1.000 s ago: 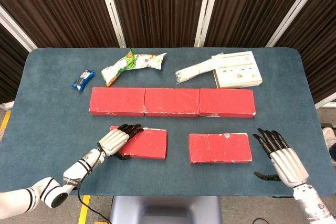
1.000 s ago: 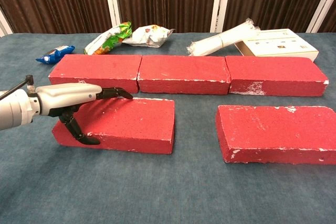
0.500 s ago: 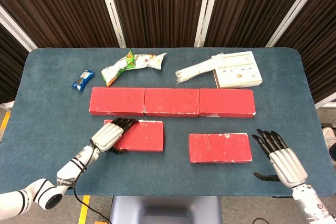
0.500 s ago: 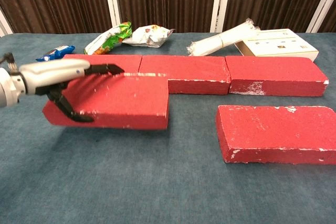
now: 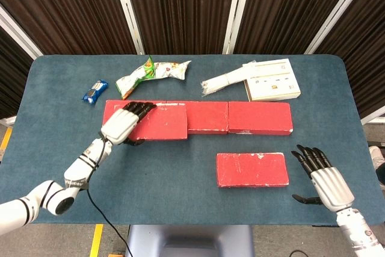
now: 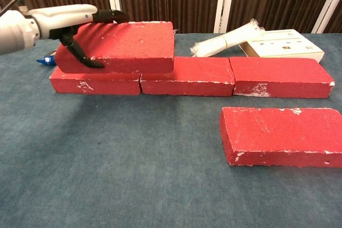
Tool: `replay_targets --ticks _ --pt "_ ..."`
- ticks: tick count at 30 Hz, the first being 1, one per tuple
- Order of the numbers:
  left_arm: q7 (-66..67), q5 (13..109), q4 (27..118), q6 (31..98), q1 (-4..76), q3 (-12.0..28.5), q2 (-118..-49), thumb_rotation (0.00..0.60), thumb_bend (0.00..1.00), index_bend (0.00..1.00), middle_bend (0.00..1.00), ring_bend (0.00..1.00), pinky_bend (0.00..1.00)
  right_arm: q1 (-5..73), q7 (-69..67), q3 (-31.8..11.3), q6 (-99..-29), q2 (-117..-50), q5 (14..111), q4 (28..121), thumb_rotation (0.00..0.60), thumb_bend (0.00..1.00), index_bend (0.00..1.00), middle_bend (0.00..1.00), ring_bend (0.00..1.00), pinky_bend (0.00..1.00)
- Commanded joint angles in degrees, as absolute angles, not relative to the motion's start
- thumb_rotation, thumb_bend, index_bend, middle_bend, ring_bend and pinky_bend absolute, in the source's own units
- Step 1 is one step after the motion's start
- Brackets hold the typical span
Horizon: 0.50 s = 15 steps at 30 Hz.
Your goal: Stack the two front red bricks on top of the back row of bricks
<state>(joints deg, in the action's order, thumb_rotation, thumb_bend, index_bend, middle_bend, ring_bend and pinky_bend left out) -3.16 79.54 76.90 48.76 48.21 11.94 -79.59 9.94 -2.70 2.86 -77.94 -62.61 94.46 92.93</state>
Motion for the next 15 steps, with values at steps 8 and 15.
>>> replay_targets --ticks 8,15 --pt "-19.6 81.9 52.6 37.4 60.0 13.1 -89.3 0.6 0.26 0.0 0.42 0.69 0.75 10.7 -1.6 1.1 -75.8 -63.3 90.4 92.8 0.6 0.11 0.0 0.0 0.0 0.0" --pt "-26.2 84.9 46.4 37.7 61.8 10.4 -92.0 0.6 0.26 0.0 0.42 0.66 0.72 11.0 -1.2 0.5 -75.0 -63.5 89.0 92.8 0.6 0.11 0.0 0.0 0.0 0.0"
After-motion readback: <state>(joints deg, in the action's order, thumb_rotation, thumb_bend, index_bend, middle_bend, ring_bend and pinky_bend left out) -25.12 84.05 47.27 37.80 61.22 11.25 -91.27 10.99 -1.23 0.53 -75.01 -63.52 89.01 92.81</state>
